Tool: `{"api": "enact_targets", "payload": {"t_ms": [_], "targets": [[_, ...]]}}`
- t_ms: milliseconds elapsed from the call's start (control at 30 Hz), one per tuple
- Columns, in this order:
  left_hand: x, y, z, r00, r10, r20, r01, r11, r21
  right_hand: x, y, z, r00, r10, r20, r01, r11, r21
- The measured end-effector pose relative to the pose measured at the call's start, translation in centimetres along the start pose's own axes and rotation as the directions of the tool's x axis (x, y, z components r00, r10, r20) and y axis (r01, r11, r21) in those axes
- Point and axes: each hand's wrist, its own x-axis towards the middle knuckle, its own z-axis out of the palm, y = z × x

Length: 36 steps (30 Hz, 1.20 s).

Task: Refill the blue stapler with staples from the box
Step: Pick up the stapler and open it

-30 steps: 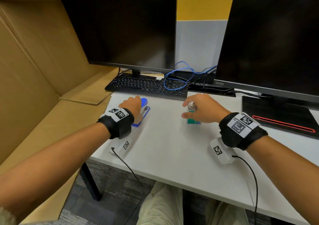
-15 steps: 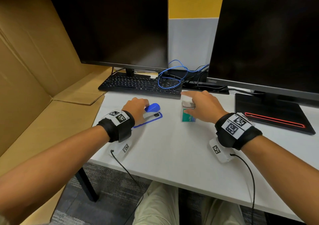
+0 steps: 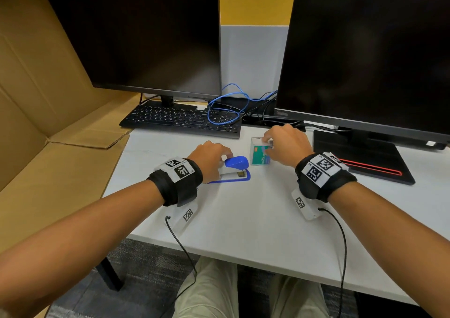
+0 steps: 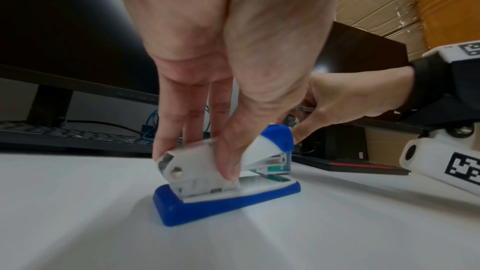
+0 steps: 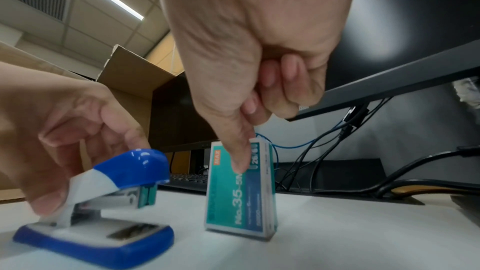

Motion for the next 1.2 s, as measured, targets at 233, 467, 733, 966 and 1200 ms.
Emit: {"api": "enact_targets", "payload": {"t_ms": [233,467,733,966,1200], "targets": [[0.9,2.8,-0.3,0.996,0.078,0.047,-0.077,0.997,-0.023,-1.1,-0.6,-1.5,0.98,-0.087,0.177,0.089,0.996,-0.001],[1.4,5.8,-0.5,0.98,0.194,-0.032,-0.191,0.978,0.08,-2.7,-1.1,-3.5,0.972,-0.159,0.175,0.156,0.987,0.031],[1.4,5.4,-1.3,0.969,0.228,-0.098,-0.232,0.972,-0.032,-2.9,-0.9,-2.7,0.962,-0.141,0.234,0.115,0.986,0.12],[1.2,4.1,-2.1,0.973,0.184,-0.137,-0.211,0.953,-0.217,-3.1,-1.0,-0.4,0.957,-0.148,0.249,0.096,0.973,0.209],[0.5,1.9,-3.1,0.968,0.085,-0.236,-0.174,0.905,-0.389,-3.1,0.5,-0.2,0.96,-0.111,0.258,0.061,0.979,0.196]]}}
